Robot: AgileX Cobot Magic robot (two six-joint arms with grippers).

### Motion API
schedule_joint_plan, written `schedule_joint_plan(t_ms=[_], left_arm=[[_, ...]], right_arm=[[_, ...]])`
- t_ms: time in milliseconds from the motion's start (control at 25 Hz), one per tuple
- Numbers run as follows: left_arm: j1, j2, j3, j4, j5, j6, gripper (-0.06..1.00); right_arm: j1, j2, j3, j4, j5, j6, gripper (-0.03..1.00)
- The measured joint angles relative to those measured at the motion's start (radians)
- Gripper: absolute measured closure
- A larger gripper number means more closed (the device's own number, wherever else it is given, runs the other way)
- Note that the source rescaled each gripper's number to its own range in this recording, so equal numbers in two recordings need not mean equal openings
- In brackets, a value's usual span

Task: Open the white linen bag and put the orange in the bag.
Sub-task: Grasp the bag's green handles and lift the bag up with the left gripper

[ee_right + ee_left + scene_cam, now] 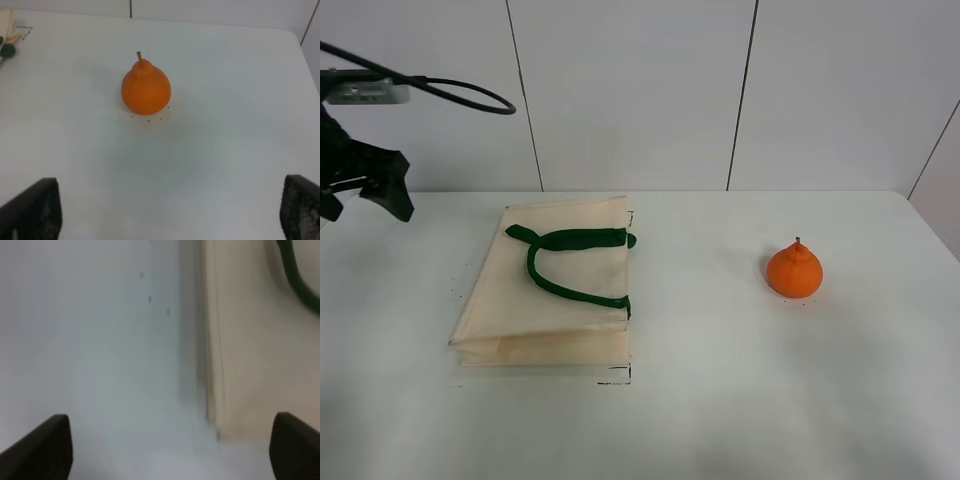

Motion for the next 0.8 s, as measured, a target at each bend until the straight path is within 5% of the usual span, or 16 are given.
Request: schedule_joint_plan(t_ms=[280, 800], left_arm=[[-0.03, 0.275, -0.202, 0.004, -0.009, -0.081, -0.01], [-0.289, 0.508, -0.292, -0.001, -0.096, -0.236, -0.01]], right_arm=[[0.0, 0.0, 0.0, 0.0, 0.0, 0.0, -0.03], [0.0, 0.0, 0.0, 0.0, 0.0, 0.0, -0.03]])
